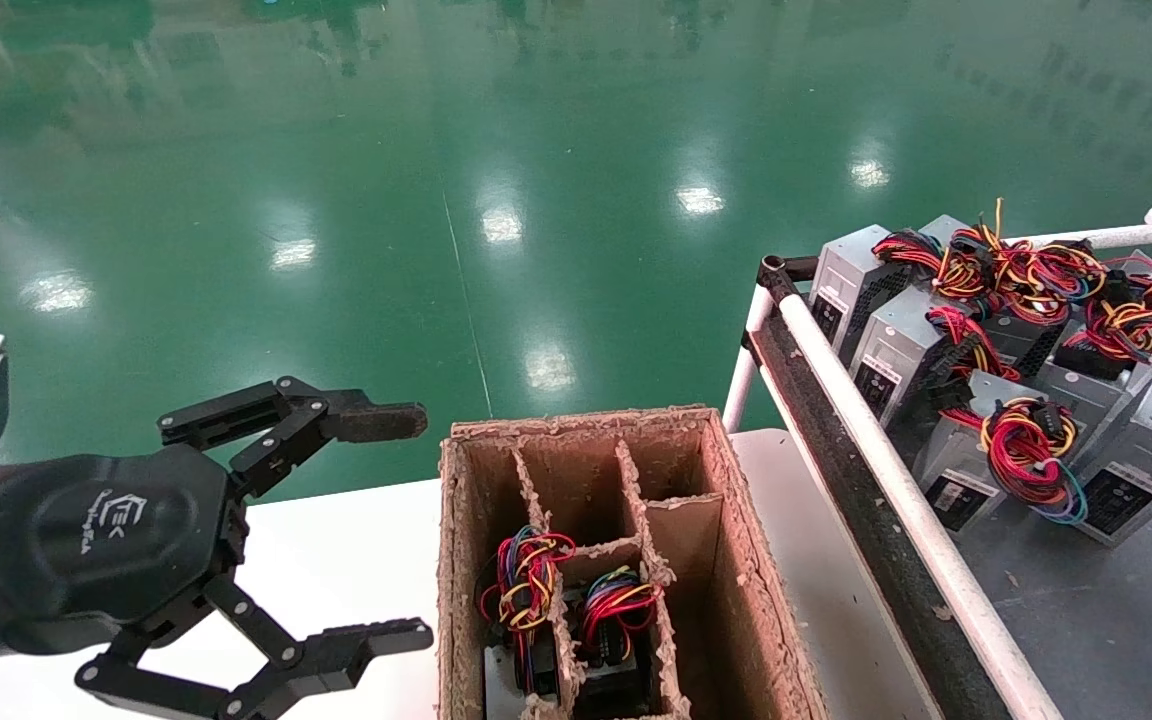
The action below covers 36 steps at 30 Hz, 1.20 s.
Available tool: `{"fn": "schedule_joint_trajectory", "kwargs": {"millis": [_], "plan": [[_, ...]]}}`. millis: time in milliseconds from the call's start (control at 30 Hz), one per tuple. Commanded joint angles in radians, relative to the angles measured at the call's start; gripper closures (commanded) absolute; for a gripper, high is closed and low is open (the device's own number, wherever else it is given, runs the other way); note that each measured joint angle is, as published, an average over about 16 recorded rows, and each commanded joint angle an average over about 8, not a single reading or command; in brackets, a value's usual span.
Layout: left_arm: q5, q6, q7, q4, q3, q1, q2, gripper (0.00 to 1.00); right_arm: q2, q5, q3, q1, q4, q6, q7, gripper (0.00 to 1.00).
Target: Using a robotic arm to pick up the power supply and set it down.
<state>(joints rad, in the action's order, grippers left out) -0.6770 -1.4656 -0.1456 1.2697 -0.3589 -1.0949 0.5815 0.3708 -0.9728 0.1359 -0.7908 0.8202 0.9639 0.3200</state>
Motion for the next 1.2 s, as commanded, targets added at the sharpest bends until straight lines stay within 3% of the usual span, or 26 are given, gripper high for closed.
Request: {"fn": "schedule_joint_trajectory", "kwargs": {"millis": [33, 500, 800, 1200], "plan": [[0.000, 0.000, 0.000, 0.000, 0.000, 0.000, 0.000, 0.00, -0.001, 0.002, 0.003, 0.002, -0.004, 0.001, -0.001, 0.00], [0.000, 0.000, 0.000, 0.000, 0.000, 0.000, 0.000, 0.00, -0.021, 0.024, 0.012, -0.013, 0.004, 0.018, 0.033, 0.00], [0.000, 0.000, 0.000, 0.000, 0.000, 0.000, 0.000, 0.00, -0.009, 0.038, 0.033, -0.027, 0.020, -0.010, 0.019, 0.00], [0.000, 0.000, 0.000, -0.001, 0.000, 0.000, 0.000, 0.00, 0.038, 0.076, -0.048, -0.077, 0.104, 0.088, -0.010, 0.00]]}}
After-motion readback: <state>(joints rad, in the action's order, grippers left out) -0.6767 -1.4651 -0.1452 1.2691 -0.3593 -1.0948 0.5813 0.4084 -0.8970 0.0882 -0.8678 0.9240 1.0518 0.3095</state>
